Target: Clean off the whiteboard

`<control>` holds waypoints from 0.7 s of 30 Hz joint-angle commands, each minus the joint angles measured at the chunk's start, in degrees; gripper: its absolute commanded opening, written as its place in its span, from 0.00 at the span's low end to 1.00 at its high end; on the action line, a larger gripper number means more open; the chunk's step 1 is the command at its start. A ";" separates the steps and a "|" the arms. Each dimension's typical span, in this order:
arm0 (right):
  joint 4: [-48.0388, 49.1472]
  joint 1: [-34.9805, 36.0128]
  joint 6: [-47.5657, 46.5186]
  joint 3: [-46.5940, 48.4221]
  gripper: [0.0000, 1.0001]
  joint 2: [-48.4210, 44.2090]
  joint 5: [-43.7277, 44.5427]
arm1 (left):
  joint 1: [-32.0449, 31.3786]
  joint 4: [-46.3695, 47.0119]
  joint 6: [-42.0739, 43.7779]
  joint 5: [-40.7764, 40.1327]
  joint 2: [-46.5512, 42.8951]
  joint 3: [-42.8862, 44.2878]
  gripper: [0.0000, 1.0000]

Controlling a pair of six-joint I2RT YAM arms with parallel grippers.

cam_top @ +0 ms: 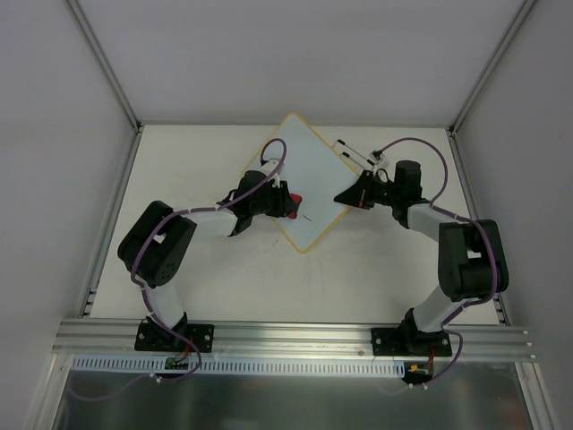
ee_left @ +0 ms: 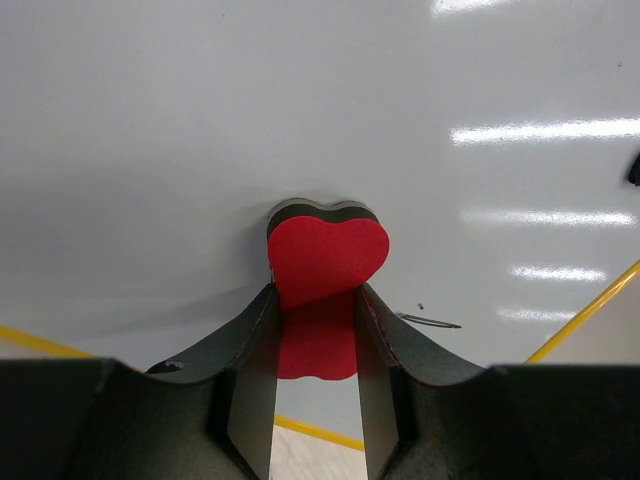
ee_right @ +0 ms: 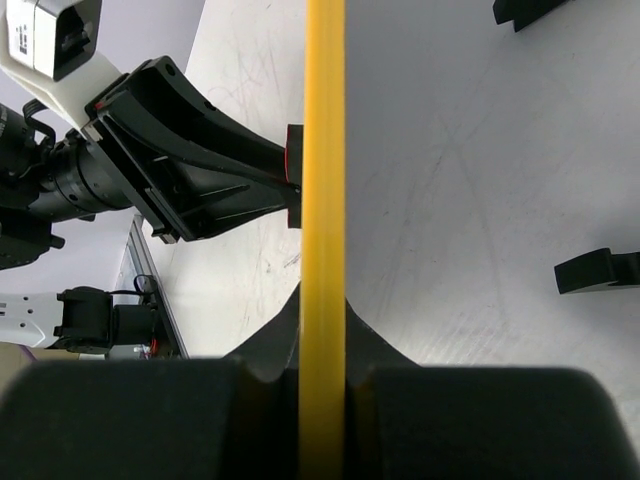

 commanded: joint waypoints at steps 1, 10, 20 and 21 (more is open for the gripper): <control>3.23 3.39 -3.65 2.68 0.00 -1.82 -9.62 | -5.96 -4.10 1.23 2.95 5.96 0.63 0.00; 3.23 3.30 -3.22 3.12 0.00 -1.21 -9.71 | -13.96 -5.50 2.28 4.63 7.89 4.67 0.00; 3.14 3.30 -3.21 2.68 0.00 -0.85 -9.71 | -15.73 -6.04 1.06 1.73 7.02 4.16 0.00; 3.14 3.30 -3.30 2.51 0.00 -0.94 -9.71 | -15.20 -5.95 0.62 1.55 6.67 3.81 0.00</control>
